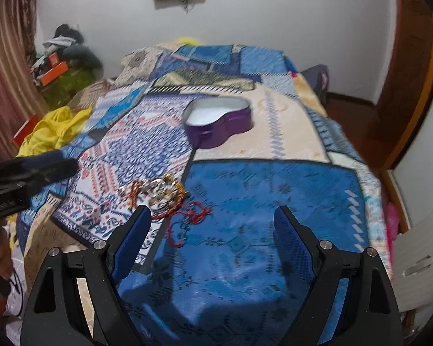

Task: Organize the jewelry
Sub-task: 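Move both grippers down to the jewelry pile beside the purple tin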

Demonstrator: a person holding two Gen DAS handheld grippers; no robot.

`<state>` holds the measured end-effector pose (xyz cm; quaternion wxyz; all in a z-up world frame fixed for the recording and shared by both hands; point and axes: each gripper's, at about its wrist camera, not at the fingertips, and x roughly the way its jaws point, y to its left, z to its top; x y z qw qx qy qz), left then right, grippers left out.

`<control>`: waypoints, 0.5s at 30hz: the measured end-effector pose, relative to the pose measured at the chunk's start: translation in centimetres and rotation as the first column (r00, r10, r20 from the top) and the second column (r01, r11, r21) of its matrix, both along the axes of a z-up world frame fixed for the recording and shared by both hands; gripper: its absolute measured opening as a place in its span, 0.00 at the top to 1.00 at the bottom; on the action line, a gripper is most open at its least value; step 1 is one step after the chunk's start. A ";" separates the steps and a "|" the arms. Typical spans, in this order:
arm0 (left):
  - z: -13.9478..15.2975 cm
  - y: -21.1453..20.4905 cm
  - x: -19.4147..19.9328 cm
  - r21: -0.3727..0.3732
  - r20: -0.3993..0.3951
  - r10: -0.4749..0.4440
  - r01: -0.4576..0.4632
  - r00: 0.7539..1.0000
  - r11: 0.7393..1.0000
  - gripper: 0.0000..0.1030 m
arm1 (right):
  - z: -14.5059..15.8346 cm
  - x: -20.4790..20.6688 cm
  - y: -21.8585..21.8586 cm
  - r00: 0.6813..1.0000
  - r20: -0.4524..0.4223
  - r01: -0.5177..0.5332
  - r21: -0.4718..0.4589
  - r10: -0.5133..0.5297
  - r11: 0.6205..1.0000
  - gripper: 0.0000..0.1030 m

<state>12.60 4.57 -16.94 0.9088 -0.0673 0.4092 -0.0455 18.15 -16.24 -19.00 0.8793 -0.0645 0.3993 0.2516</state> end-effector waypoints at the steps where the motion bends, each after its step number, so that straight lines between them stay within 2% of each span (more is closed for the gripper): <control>1: -0.3 -0.3 0.2 0.005 -0.004 -0.021 0.021 1.000 1.000 0.61 | -0.2 0.1 0.3 1.000 -0.005 -0.012 -0.006 0.012 1.000 0.18; 3: -1.0 -1.0 0.6 0.015 -0.006 -0.052 0.052 0.999 0.999 0.63 | -0.7 0.2 0.6 1.000 -0.008 -0.028 -0.016 0.028 0.999 0.18; 5: -1.5 -1.4 1.0 0.006 -0.025 -0.079 0.079 0.997 0.997 0.69 | -1.0 0.6 1.0 0.999 -0.017 -0.040 -0.024 0.040 0.999 0.25; 6: -1.7 -1.4 1.2 0.001 -0.032 -0.088 0.088 0.996 0.996 0.72 | -1.3 0.7 1.0 0.998 -0.029 -0.049 -0.026 0.048 0.998 0.31; 7: -2.0 -1.6 1.4 -0.002 -0.039 -0.101 0.101 0.994 0.995 0.73 | -1.5 0.7 1.3 0.998 -0.039 -0.056 -0.027 0.055 0.998 0.36; 11: -2.7 -1.7 2.0 -0.032 -0.062 -0.132 0.130 0.989 0.991 0.74 | -1.7 0.8 1.8 0.996 -0.036 -0.087 -0.041 0.086 0.995 0.44; 13: -3.0 -1.8 2.2 -0.042 -0.071 -0.140 0.138 0.988 0.990 0.74 | -1.9 0.8 2.1 0.994 -0.037 -0.101 -0.050 0.099 0.994 0.53; 15: -3.1 -1.9 2.3 -0.034 -0.074 -0.143 0.141 0.987 0.989 0.74 | -2.1 0.8 2.5 0.994 -0.026 -0.110 -0.072 0.108 0.991 0.57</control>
